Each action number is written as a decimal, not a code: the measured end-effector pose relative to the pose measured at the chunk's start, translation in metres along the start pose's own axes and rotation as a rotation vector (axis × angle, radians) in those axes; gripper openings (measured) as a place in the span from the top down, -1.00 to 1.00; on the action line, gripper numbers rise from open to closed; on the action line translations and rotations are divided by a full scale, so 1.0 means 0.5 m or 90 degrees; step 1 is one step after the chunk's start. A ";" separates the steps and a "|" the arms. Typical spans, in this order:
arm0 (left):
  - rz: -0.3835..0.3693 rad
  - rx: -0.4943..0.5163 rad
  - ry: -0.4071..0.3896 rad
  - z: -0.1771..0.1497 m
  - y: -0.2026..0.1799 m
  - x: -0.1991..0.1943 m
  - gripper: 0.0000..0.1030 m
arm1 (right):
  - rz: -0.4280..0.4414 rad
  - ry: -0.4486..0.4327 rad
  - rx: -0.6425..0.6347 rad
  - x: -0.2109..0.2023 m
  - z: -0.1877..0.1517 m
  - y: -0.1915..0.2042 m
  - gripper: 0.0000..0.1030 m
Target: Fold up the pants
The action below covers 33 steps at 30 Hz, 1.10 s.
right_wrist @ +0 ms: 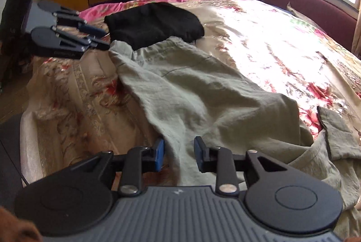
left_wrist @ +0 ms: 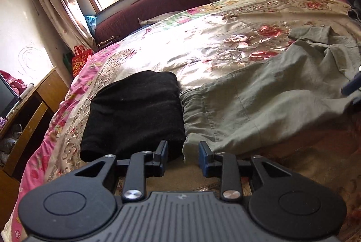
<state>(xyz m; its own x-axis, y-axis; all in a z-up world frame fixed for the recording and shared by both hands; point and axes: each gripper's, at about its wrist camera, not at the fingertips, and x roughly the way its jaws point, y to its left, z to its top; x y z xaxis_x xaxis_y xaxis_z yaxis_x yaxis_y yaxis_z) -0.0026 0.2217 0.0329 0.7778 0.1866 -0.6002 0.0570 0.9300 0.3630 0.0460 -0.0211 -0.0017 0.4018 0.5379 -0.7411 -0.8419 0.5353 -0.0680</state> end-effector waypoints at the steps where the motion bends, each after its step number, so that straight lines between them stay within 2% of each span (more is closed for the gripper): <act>1: 0.001 0.004 0.000 0.003 -0.004 0.003 0.11 | 0.003 0.006 -0.007 0.005 -0.003 0.007 0.42; 6: 0.008 0.063 0.027 0.001 -0.036 0.034 0.11 | 0.021 -0.003 0.020 -0.030 -0.006 -0.007 0.42; 10: -0.010 0.014 -0.021 0.034 -0.011 0.003 0.11 | -0.003 -0.039 0.076 -0.063 0.020 -0.077 0.34; 12: -0.016 -0.003 -0.046 0.054 -0.004 -0.004 0.11 | -0.033 -0.050 0.093 -0.048 0.037 -0.117 0.34; 15: -0.033 0.022 -0.064 0.080 -0.030 0.023 0.11 | -0.081 -0.037 0.079 0.022 0.051 -0.160 0.34; 18: -0.065 0.046 -0.018 0.083 -0.072 0.100 0.10 | -0.150 0.040 0.107 0.108 0.035 -0.218 0.35; 19: -0.076 0.052 0.006 0.078 -0.085 0.128 0.10 | -0.158 0.053 0.128 0.115 0.027 -0.240 0.42; 22: -0.080 0.068 0.052 0.065 -0.119 0.180 0.11 | -0.199 0.028 0.183 0.059 0.016 -0.295 0.39; 25: -0.090 0.071 0.009 0.083 -0.135 0.156 0.11 | -0.291 -0.001 0.187 -0.002 0.006 -0.346 0.30; 27: -0.115 0.062 -0.019 0.106 -0.150 0.136 0.11 | -0.340 0.016 0.165 0.000 -0.003 -0.385 0.29; 29: -0.160 0.056 -0.043 0.134 -0.174 0.116 0.11 | -0.362 0.048 0.122 0.014 -0.017 -0.403 0.29; 31: -0.196 0.059 -0.066 0.154 -0.204 0.098 0.11 | -0.338 0.063 0.089 0.021 -0.030 -0.402 0.27; 33: -0.254 0.047 -0.078 0.172 -0.237 0.086 0.10 | -0.322 0.079 0.068 0.032 -0.041 -0.395 0.20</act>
<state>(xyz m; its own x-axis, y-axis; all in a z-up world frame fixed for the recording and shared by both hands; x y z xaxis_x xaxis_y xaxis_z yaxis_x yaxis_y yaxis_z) 0.0777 0.0923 0.0253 0.7541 -0.2258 -0.6167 0.4090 0.8962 0.1720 0.2116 -0.1314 -0.0139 0.6974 0.1181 -0.7069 -0.5101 0.7746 -0.3738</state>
